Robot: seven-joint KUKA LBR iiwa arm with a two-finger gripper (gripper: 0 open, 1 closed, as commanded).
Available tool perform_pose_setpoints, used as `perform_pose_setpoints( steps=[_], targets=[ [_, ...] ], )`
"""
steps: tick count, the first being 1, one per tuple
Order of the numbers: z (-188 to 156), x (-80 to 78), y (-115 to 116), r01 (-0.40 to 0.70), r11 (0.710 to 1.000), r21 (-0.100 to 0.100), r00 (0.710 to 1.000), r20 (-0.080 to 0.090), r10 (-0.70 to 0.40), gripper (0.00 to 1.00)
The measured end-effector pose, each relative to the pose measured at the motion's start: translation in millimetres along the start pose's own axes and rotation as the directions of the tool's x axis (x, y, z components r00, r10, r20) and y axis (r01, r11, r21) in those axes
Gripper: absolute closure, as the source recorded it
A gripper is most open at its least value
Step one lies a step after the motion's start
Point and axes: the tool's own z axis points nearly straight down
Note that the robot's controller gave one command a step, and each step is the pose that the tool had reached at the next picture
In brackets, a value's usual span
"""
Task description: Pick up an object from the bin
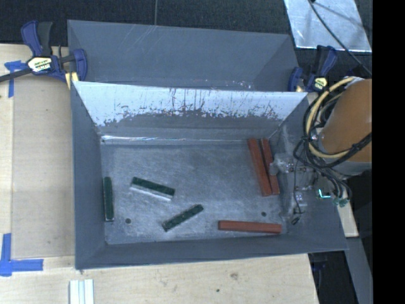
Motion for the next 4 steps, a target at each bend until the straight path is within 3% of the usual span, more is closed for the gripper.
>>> perform_pose_setpoints(
  steps=[1, 2, 3, 4],
  targets=[
    [106.2, -1.9, 17.0, 0.266, 0.964, 0.0, 0.964, 0.001, -0.266, 0.0],
    [102.9, -3.9, 16.6, 0.267, 0.964, 0.004, 0.964, 0.007, -0.267, 1.0],
    [41.9, 2.6, 26.2, 0.285, 0.959, 0.005, 0.959, 0.012, -0.285, 1.0],
    [45.5, 3.7, 26.3, 0.285, 0.958, 0.003, 0.958, 0.007, -0.285, 0.0]
  ],
)
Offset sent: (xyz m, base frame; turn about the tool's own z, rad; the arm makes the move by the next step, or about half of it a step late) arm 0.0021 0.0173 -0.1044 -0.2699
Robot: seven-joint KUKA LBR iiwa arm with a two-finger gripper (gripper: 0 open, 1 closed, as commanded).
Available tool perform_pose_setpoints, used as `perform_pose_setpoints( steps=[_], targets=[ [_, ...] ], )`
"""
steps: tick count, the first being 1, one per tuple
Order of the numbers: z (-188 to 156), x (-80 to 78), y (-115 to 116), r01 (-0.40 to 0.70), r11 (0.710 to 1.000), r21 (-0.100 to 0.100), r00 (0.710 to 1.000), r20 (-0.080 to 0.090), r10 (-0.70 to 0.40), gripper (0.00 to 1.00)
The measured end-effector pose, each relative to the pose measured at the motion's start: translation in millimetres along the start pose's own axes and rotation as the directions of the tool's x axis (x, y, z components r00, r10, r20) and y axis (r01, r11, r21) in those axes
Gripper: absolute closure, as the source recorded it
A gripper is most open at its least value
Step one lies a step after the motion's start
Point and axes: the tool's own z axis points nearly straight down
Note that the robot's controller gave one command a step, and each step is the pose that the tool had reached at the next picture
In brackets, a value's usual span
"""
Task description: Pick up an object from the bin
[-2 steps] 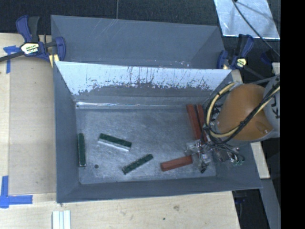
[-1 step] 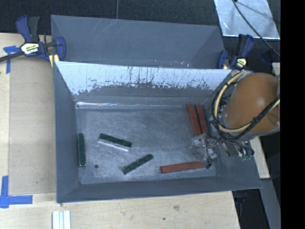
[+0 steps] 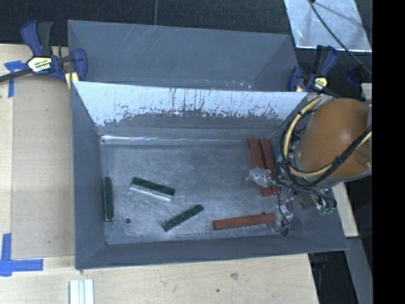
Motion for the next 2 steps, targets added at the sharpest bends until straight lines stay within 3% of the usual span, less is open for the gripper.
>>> perform_pose_setpoints(
  steps=[1, 2],
  targets=[
    [61.7, -1.9, -15.4, 0.024, 1.0, -0.002, 1.0, -0.003, -0.024, 0.0],
    [57.8, -4.2, -14.8, 0.028, 1.0, 0.0, 1.0, 0.004, -0.028, 1.0]
  ],
)
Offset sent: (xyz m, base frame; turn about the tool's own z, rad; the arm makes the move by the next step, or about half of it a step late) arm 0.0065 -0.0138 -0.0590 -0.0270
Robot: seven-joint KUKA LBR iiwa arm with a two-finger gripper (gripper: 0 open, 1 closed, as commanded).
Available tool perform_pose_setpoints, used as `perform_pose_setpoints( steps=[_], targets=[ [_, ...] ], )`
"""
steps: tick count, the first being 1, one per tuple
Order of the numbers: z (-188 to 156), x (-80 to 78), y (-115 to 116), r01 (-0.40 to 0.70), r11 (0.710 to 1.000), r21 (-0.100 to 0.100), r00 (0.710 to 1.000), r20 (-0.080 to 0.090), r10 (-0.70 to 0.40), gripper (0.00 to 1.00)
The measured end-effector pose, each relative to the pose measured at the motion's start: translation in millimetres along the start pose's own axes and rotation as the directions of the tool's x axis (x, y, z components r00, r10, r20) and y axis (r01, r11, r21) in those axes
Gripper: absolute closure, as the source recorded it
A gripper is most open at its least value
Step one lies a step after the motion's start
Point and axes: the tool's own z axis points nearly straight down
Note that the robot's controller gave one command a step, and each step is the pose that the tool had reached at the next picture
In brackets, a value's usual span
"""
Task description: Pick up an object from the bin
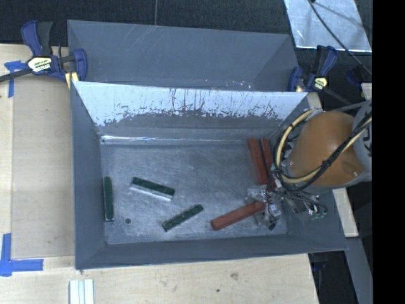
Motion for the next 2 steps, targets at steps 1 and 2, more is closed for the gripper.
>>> perform_pose_setpoints(
  steps=[1, 2],
  targets=[
    [-119.6, -35.4, -1.5, -0.009, 1.0, 0.004, 1.0, 0.006, 0.009, 1.0],
    [-245.6, -57.4, 6.6, 0.002, 1.0, 0.005, 1.0, 0.007, -0.002, 1.0]
  ],
)
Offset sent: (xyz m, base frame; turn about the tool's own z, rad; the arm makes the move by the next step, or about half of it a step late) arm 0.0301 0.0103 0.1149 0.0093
